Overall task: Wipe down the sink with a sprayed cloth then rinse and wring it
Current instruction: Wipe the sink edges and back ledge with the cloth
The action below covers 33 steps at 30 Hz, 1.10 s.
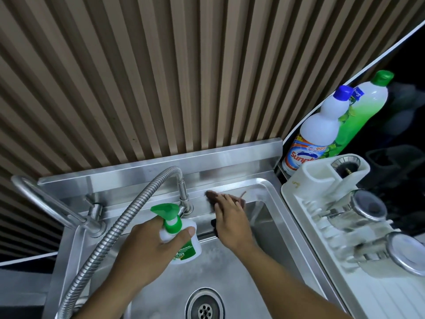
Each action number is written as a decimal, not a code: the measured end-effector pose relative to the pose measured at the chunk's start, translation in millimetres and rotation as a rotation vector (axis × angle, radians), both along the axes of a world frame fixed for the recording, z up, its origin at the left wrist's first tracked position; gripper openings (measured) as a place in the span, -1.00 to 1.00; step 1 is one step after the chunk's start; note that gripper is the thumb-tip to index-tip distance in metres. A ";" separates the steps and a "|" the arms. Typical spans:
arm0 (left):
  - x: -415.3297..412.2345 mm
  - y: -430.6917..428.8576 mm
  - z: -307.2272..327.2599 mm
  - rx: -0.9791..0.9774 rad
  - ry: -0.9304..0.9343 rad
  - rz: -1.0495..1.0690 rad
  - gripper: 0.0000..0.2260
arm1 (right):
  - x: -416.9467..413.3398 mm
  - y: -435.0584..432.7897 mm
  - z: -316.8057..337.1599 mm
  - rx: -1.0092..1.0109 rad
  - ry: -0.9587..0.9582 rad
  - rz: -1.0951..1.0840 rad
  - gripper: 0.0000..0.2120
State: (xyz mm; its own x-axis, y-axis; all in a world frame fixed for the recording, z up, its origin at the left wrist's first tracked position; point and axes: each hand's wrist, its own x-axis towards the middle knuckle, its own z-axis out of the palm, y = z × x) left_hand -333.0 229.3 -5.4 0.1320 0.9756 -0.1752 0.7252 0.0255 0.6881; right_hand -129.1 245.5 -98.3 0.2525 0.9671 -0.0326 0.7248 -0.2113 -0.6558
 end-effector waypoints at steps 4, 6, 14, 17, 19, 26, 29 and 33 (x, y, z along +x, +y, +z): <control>5.3 -2.8 4.2 -0.015 -0.011 -0.005 -0.70 | 4.0 6.5 38.2 -0.011 0.746 -0.497 -0.63; 6.5 -2.9 6.0 -0.010 -0.015 -0.008 -0.71 | 7.3 14.6 58.9 0.058 0.908 -0.683 -0.63; 0.5 -5.8 7.0 0.004 -0.018 0.018 -0.70 | -7.0 62.6 56.3 0.418 -0.115 0.028 -0.56; 0.6 -6.0 7.9 0.014 -0.025 0.021 -0.72 | -0.2 62.2 18.6 0.280 -0.402 0.325 -0.46; 2.4 -4.4 7.8 0.008 -0.016 0.013 -0.72 | 11.6 60.7 7.0 0.293 -0.498 0.353 -0.43; 7.4 0.4 8.2 0.008 0.015 -0.005 -0.70 | 69.5 72.7 17.6 0.284 -0.350 -0.074 -0.37; 6.4 2.2 7.9 -0.003 0.012 0.001 -0.71 | 96.6 91.5 32.7 0.264 -0.180 -0.300 -0.40; 2.3 3.2 7.2 -0.001 0.003 0.004 -0.70 | 114.6 114.4 49.7 0.262 0.011 -0.508 -0.41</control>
